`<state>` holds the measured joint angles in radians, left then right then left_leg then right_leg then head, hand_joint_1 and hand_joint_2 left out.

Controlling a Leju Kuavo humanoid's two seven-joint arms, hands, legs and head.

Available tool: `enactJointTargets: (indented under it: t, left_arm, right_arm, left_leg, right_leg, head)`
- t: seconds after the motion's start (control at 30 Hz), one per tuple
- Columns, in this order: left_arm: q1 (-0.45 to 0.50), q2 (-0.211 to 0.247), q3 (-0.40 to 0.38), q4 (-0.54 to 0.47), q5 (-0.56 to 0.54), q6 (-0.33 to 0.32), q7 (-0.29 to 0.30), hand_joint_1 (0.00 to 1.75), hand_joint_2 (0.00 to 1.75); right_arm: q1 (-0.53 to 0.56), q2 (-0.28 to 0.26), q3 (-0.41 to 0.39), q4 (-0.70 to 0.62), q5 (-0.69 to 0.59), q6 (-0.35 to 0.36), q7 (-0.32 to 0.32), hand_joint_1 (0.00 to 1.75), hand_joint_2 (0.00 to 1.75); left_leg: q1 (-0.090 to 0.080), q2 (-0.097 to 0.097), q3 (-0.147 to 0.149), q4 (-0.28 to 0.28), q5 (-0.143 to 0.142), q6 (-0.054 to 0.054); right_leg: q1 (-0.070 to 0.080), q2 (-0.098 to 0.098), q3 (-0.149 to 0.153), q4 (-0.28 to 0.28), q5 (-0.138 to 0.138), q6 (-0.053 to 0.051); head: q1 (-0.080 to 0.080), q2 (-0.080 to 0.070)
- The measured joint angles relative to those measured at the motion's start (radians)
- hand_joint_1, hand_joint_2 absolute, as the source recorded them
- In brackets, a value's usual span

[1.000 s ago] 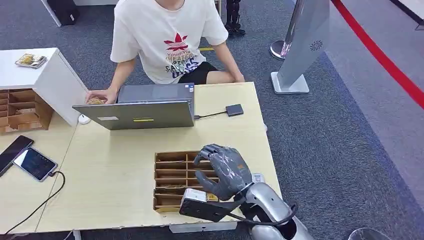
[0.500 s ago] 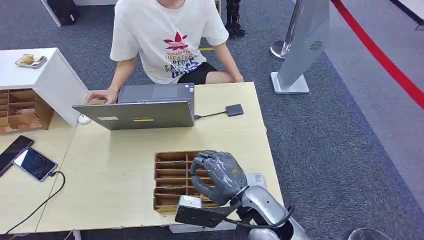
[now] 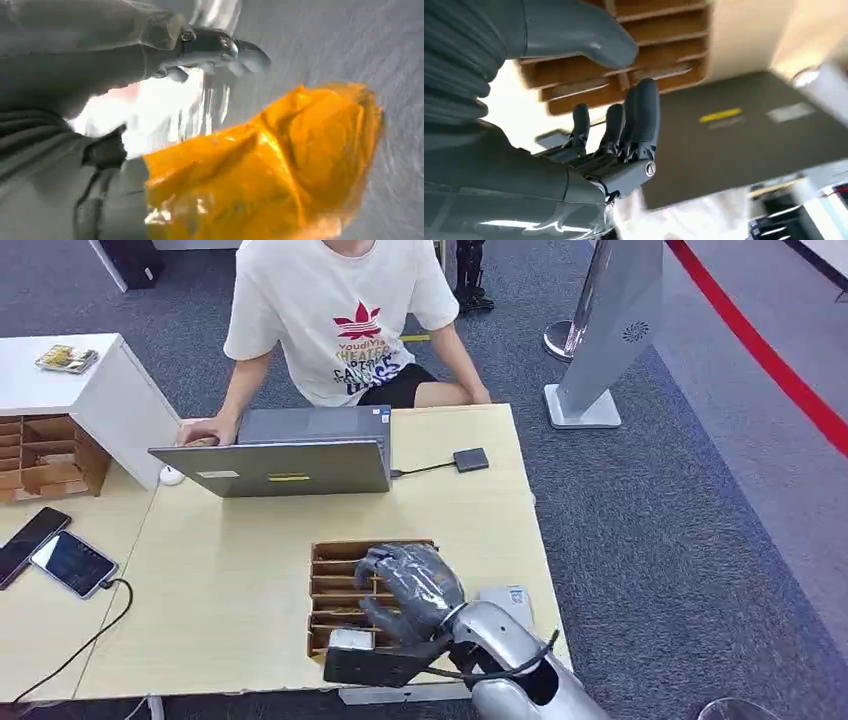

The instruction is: Pass the card to the sensor for recognition and then transmit it.

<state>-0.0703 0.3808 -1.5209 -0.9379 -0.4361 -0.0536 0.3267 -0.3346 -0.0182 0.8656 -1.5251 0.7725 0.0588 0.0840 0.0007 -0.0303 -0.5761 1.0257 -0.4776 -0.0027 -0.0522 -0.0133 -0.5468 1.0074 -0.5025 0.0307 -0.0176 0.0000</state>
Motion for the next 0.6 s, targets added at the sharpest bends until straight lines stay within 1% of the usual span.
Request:
enactJointTargets:
  t: [0.03,0.07,0.1,0.13,0.17,0.2,0.23,0.27,0.3,0.33,0.37,0.43,0.47,0.53,0.6]
  left_arm:
    - [-0.081,-0.094,0.003,0.118,-0.2,-0.16,-0.126,0.0,0.0]
    - [-0.122,-0.161,0.003,0.195,-0.388,-0.288,-0.248,0.0,0.0]
    - [-0.141,-0.206,0.006,0.243,-0.511,-0.348,-0.315,0.0,0.0]
    - [-0.146,-0.232,0.008,0.271,-0.574,-0.342,-0.339,0.0,0.0]
    - [-0.145,-0.244,0.009,0.29,-0.579,-0.318,-0.317,0.0,0.0]
    - [-0.136,-0.235,0.009,0.293,-0.519,-0.271,-0.269,0.0,0.0]
    - [-0.119,-0.218,0.009,0.289,-0.457,-0.222,-0.231,0.0,0.0]
    - [-0.099,-0.193,0.009,0.274,-0.405,-0.153,-0.191,0.0,0.0]
    - [-0.088,-0.174,0.008,0.263,-0.388,-0.1,-0.158,0.0,0.0]
    - [-0.08,-0.155,0.006,0.243,-0.378,-0.075,-0.136,0.0,0.0]
    - [-0.073,-0.133,0.005,0.22,-0.373,-0.067,-0.118,0.0,0.0]
    - [-0.063,-0.104,0.005,0.186,-0.37,-0.058,-0.091,0.0,0.0]
    - [-0.06,-0.094,0.005,0.172,-0.37,-0.056,-0.081,0.0,0.0]
    - [-0.054,-0.081,0.005,0.151,-0.372,-0.055,-0.072,0.0,0.0]
    - [-0.051,-0.064,0.005,0.129,-0.383,-0.078,-0.036,0.0,0.0]
  right_arm:
    - [-0.024,0.028,0.019,0.021,-0.009,0.004,0.011,1.03,1.75]
    - [-0.043,0.055,0.037,0.044,-0.015,0.006,0.021,1.03,1.75]
    - [-0.054,0.069,0.045,0.055,-0.019,0.004,0.027,1.01,1.75]
    - [-0.057,0.077,0.05,0.058,-0.019,0.002,0.038,1.05,1.75]
    - [-0.06,0.078,0.053,0.058,-0.019,-0.001,0.052,1.03,1.75]
    - [-0.059,0.076,0.055,0.059,-0.019,-0.005,0.068,1.03,1.75]
    - [-0.058,0.069,0.054,0.063,-0.019,-0.008,0.079,1.05,1.75]
    - [-0.058,0.066,0.052,0.07,-0.017,-0.018,0.081,1.05,1.75]
    - [-0.058,0.066,0.048,0.081,-0.011,-0.031,0.078,1.05,1.75]
    - [-0.06,0.066,0.041,0.103,-0.005,-0.043,0.073,1.05,1.75]
    - [-0.064,0.069,0.031,0.126,-0.002,-0.051,0.068,1.05,1.75]
    - [-0.067,0.069,0.011,0.154,0.003,-0.053,0.065,1.05,1.75]
    - [-0.067,0.069,0.001,0.164,0.006,-0.053,0.064,1.03,1.75]
    - [-0.068,0.069,-0.007,0.177,0.011,-0.053,0.063,1.06,1.75]
    - [-0.068,0.069,-0.018,0.187,0.013,-0.053,0.063,0.94,1.75]
  left_leg:
    - [-0.001,-0.003,-0.004,0.0,0.004,0.002]
    - [0.0,-0.004,-0.004,0.0,0.003,0.0]
    - [0.001,0.001,-0.003,0.0,0.002,-0.001]
    - [0.001,0.004,-0.001,0.0,0.001,0.0]
    - [0.002,0.008,-0.001,0.0,0.001,0.0]
    - [0.001,0.008,0.0,0.001,0.001,0.001]
    - [0.0,0.009,-0.001,0.001,0.0,0.002]
    - [-0.001,0.012,-0.001,0.001,0.0,0.002]
    - [-0.002,0.012,-0.002,0.001,0.0,0.003]
    - [-0.002,0.011,-0.002,0.001,0.0,0.003]
    - [-0.001,0.01,-0.003,0.001,0.0,0.003]
    - [0.0,0.009,-0.004,0.001,0.0,0.003]
    - [0.001,0.009,-0.004,0.001,0.0,0.003]
    - [0.001,0.009,-0.005,0.001,0.0,0.003]
    - [0.001,0.008,-0.005,0.001,0.0,0.003]
  right_leg:
    - [-0.001,-0.003,-0.001,0.004,0.001,0.001]
    - [0.001,-0.001,-0.001,0.003,0.002,0.002]
    - [0.002,0.003,0.0,0.001,0.003,0.001]
    - [0.001,0.007,0.0,0.0,0.004,0.003]
    - [0.001,0.011,0.0,0.0,0.005,0.003]
    - [0.001,0.011,-0.001,-0.001,0.005,0.003]
    - [0.0,0.012,-0.002,-0.001,0.005,0.003]
    - [-0.001,0.013,-0.004,-0.001,0.005,0.003]
    - [-0.002,0.013,-0.005,-0.001,0.005,0.003]
    - [-0.002,0.012,-0.005,-0.001,0.004,0.004]
    - [-0.002,0.011,-0.005,-0.001,0.004,0.004]
    - [0.0,0.01,-0.005,-0.001,0.004,0.004]
    - [0.0,0.01,-0.005,-0.001,0.004,0.004]
    - [0.001,0.01,-0.005,-0.001,0.004,0.004]
    - [0.001,0.009,-0.005,-0.001,0.004,0.004]
  head:
    - [-0.013,0.0]
    - [-0.01,0.0]
    - [-0.01,0.0]
    - [-0.011,0.0]
    - [-0.012,0.0]
    - [-0.01,0.0]
    - [-0.011,0.0]
    - [-0.012,0.0]
    - [-0.013,0.0]
    - [-0.012,0.0]
    - [-0.011,0.0]
    - [-0.011,0.0]
    - [-0.01,0.0]
    - [-0.01,0.0]
    - [-0.01,0.0]
